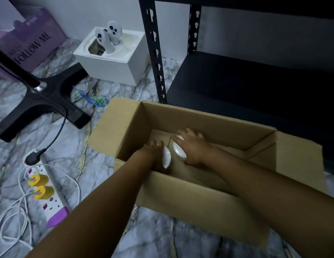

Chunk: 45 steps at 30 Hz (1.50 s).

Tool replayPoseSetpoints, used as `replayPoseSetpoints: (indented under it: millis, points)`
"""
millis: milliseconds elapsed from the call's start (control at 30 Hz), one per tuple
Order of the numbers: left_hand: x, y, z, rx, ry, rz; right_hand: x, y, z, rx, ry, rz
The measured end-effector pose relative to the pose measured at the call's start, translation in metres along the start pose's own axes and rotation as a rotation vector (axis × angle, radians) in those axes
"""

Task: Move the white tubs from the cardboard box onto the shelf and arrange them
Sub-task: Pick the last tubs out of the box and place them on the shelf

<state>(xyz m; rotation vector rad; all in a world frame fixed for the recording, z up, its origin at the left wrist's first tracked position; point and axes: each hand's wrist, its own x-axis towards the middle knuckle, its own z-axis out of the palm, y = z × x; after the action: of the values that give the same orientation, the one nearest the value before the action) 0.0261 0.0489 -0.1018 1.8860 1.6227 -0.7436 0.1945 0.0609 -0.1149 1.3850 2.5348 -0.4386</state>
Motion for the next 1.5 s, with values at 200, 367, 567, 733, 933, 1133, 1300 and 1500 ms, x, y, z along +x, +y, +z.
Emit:
replayPoseSetpoints:
  millis: [200,367,567,733,933,1133,1300,1500]
  points:
    - [0.000,0.005,-0.001,-0.052,0.052,0.057,-0.027,0.015,0.007,0.115,0.022,0.128]
    - [0.003,0.023,-0.007,-0.047,0.093,0.139,-0.053,0.027,0.014,0.185,0.050,0.251]
    - [0.013,0.048,-0.014,-0.017,0.136,0.216,-0.067,0.035,0.016,0.255,0.049,0.309]
    - [0.019,0.053,-0.012,0.012,0.154,0.225,-0.066,0.035,0.014,0.281,0.044,0.302]
    - [0.023,0.042,-0.012,-0.081,0.144,0.243,-0.080,0.041,0.015,0.435,0.046,0.351]
    - [0.022,0.011,-0.007,-0.143,0.098,0.222,-0.092,0.054,0.030,0.685,0.003,0.477]
    - [0.031,-0.005,-0.002,-0.102,0.034,0.170,-0.088,0.060,0.044,0.855,0.001,0.594]
    - [0.049,-0.003,0.004,-0.058,-0.023,0.117,-0.083,0.057,0.061,0.876,-0.007,0.642]
